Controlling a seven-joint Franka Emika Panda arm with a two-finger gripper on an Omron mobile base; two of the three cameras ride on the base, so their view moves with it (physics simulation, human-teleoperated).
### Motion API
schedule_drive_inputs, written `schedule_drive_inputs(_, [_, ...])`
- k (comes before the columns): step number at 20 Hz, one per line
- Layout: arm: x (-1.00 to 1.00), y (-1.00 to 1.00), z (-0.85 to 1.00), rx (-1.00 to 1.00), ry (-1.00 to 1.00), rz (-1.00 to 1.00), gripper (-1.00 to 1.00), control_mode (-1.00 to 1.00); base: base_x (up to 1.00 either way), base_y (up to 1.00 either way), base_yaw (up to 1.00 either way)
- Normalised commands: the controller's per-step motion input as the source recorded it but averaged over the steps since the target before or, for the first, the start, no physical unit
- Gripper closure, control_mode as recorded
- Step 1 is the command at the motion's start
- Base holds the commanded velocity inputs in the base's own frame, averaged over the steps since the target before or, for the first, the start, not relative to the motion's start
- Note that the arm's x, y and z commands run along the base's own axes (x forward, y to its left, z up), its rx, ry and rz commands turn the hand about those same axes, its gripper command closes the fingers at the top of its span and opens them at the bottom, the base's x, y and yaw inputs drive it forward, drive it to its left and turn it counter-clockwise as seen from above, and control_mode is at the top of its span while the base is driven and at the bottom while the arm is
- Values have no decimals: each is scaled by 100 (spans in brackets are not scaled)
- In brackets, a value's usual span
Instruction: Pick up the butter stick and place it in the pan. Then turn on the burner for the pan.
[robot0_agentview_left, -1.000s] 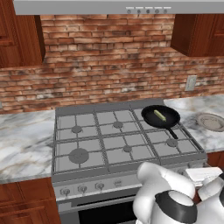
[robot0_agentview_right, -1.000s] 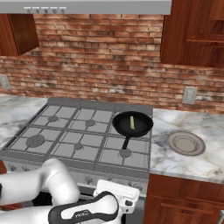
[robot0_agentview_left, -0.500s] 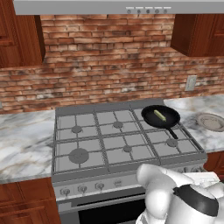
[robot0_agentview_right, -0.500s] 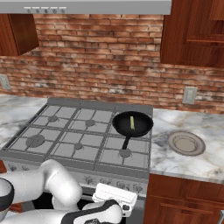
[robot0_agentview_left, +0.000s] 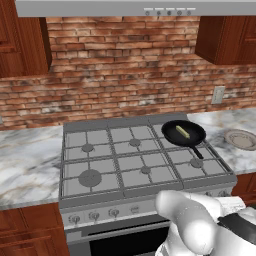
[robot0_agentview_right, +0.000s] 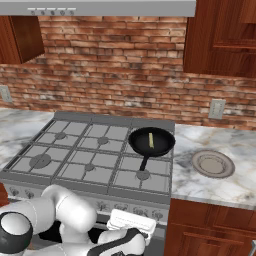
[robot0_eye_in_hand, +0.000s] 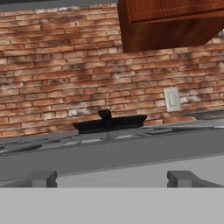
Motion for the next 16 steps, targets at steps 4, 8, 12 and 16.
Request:
schedule_drive_inputs(4, [17,-4,-24,0,0,8,-100,-100,0,0,0])
schedule_drive_inputs(8, [8,-7,-26,0,0,5,-100,-100,0,0,0])
schedule_drive_inputs(12, [3,-9,-28,0,0,1,-100,-100,0,0,0])
schedule_drive_inputs(16, [3,-2,-20,0,0,0,-100,-100,0,0,0])
